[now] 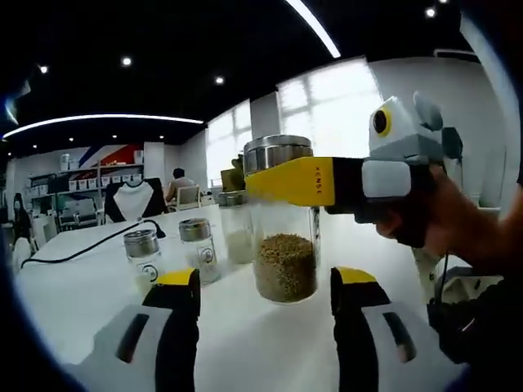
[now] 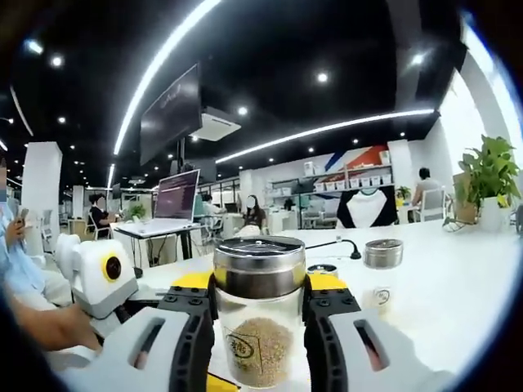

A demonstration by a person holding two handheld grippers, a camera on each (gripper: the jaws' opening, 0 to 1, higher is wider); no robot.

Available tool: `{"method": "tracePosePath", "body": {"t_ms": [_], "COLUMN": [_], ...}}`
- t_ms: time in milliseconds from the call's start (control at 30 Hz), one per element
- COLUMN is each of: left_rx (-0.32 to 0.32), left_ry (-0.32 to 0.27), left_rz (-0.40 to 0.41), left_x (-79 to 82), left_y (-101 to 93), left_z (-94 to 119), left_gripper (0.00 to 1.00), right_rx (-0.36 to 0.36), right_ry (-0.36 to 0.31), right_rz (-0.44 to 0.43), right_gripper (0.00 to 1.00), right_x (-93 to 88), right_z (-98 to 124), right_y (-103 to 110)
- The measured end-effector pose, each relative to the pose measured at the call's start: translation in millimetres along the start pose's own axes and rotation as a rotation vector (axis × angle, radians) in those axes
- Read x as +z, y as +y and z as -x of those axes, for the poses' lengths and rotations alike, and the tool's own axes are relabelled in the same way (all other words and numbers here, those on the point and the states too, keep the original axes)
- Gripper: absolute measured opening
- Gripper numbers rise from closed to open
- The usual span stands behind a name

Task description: Rotate the seasoning bottle until the label or dispensing opening points toward the visible target arrow and the bottle remains upright within the marked orientation range

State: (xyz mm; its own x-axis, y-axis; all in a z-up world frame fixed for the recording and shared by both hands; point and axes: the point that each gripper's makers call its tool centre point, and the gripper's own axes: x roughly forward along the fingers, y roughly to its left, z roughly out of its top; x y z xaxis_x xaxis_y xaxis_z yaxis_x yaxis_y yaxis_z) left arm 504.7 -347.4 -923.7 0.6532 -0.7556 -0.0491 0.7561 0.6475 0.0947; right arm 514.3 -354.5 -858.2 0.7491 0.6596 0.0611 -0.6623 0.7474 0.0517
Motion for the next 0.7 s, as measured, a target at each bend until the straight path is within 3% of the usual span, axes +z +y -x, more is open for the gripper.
{"method": "tracePosePath", "body": {"t_ms": [467, 700], "left_rx": [0.082, 0.090], "left_ry": [0.034, 0.021], "left_rz": [0.036, 0.101], "left_x": [-8.1, -8.8], "left_y": [23.5, 30.9], "left_z": [3.3, 6.6], "left_gripper": [0.95, 1.00], "right_rx": [-0.043, -0.063], "right_ry": [0.029, 0.025], "right_rz": [0.005, 0.006], "right_gripper": [0.39, 0.39], "right_x": [-6.1, -3.0], "right_z": [4.1, 9.2], "right_y": [-36.0, -54.0]}}
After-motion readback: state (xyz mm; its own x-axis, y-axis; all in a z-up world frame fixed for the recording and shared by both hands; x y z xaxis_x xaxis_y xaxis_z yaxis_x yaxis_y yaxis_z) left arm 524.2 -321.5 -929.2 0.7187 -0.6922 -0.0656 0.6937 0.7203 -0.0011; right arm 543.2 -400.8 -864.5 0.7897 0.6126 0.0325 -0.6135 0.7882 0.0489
